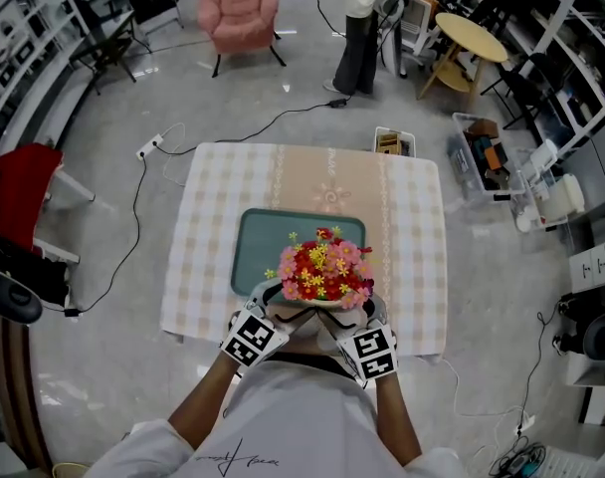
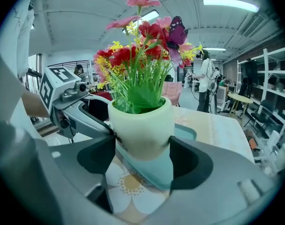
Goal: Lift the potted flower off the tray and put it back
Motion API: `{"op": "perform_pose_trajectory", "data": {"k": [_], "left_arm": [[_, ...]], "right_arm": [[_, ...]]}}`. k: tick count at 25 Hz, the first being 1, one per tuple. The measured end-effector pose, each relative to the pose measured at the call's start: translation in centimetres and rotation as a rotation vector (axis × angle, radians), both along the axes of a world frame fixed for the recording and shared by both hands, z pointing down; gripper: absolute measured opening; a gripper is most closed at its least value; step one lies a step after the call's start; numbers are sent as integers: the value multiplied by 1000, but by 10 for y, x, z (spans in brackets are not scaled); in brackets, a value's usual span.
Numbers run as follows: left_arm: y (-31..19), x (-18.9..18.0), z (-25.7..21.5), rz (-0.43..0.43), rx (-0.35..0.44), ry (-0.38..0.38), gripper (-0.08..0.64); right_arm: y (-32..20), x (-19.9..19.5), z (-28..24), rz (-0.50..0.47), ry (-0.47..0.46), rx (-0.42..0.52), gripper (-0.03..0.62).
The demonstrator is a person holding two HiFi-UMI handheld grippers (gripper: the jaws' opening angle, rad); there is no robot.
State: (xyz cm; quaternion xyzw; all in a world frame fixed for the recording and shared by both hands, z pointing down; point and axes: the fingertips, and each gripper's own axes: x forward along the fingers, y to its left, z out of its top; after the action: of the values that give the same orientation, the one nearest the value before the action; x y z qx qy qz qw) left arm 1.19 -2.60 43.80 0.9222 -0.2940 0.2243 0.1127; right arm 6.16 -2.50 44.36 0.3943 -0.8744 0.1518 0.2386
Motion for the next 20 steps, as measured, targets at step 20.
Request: {"op": "perform_pose_trajectory", "data": {"k": [20], "left_arm": [[7,3,-31,-22,15,24,314]], "right_arm": [[6,5,-31,-36,-2,22,365]]}}
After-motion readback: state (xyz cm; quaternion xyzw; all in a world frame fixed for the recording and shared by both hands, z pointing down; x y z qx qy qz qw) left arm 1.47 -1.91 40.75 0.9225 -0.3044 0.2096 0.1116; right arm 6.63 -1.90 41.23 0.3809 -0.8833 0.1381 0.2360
